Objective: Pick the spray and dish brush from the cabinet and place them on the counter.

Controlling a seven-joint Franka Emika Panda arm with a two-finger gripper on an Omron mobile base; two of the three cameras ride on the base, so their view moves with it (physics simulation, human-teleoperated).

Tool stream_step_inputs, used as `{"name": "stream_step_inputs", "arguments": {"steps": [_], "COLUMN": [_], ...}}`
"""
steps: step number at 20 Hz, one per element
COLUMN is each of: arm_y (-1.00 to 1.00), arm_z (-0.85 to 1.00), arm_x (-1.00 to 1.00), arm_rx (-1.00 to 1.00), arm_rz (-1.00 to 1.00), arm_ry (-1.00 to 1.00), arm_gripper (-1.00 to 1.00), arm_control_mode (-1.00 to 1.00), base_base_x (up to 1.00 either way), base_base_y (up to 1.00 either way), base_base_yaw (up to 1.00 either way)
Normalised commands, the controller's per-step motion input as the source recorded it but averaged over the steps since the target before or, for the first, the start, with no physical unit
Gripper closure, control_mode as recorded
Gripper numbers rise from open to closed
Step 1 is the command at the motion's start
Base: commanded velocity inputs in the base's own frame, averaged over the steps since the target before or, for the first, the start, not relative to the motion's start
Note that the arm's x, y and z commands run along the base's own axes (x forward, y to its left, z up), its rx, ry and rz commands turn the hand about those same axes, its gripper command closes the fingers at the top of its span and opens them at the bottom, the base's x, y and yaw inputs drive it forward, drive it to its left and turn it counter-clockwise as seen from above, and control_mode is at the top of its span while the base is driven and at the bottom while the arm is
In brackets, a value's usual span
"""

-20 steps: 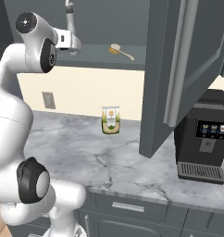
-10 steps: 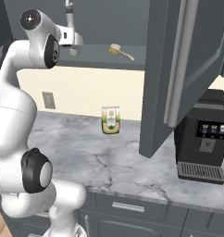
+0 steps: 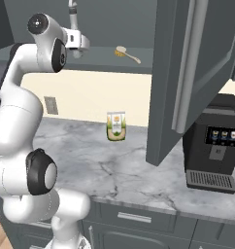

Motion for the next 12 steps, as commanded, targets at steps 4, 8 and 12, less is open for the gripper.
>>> {"name": "stream_step_inputs", "arguments": {"steps": [4, 8, 12], "arm_y": [0.00, 0.04, 0.06], "arm_z": [0.00, 0.00, 0.00], "arm_x": [0.28, 0.28, 0.33], "arm_rx": [0.00, 0.00, 0.00], "arm_rz": [0.00, 0.00, 0.00], "arm_ry": [0.00, 0.00, 0.00], "arm_gripper": [-1.00, -1.00, -1.00], "arm_control_mode": [-1.00, -1.00, -1.00], "base_base_x": [0.00, 0.00, 0.00], "base_base_y": [0.00, 0.00, 0.00], "base_base_yaw": [0.00, 0.00, 0.00]}}
